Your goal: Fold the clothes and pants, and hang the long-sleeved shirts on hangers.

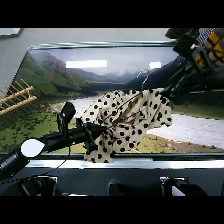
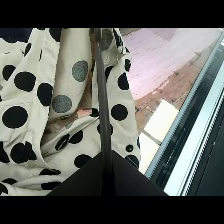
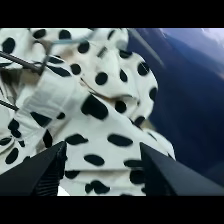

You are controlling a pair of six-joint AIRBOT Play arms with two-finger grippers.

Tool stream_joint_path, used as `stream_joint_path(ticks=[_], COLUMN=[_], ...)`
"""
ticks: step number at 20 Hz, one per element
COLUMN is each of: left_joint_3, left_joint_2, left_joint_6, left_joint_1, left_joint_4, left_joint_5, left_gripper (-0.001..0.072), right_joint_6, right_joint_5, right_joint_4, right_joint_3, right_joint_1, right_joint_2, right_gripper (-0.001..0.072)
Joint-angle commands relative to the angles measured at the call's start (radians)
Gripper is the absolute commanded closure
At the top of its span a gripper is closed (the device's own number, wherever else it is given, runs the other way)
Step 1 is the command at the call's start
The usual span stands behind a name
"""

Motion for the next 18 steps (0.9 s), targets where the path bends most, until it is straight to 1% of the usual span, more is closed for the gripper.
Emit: stream_joint_path(ticks=[1,3,5,9,11,18], left_joint_3=[0.001,0.001,0.001,0.001,0.001,0.001], left_joint_2=[0.001,0.001,0.001,0.001,0.001,0.001], left_joint_6=[-0.003,-0.003,-0.003,-0.003,-0.004,-0.012], left_joint_1=[-0.001,-0.001,-0.001,-0.001,-0.001,-0.001], left_joint_4=[0.000,0.000,0.000,0.000,0.000,0.000], left_joint_5=[0.000,0.000,0.000,0.000,0.000,-0.001], left_gripper=[0.0690,0.0691,0.0691,0.0690,0.0690,0.0690], right_joint_6=[-0.154,-0.154,-0.177,-0.192,-0.214,-0.232], right_joint_5=[0.071,0.090,0.089,0.089,0.088,0.051], right_joint_4=[0.140,0.152,0.167,0.233,0.234,0.268], right_joint_3=[0.000,0.000,0.000,0.000,0.000,0.000], right_joint_1=[-0.004,-0.004,-0.004,-0.004,-0.004,-0.004], right_joint_2=[-0.048,-0.066,-0.087,-0.137,-0.160,-0.222], right_gripper=[0.0169,0.0169,0.0168,0.0169,0.0169,0.0169])
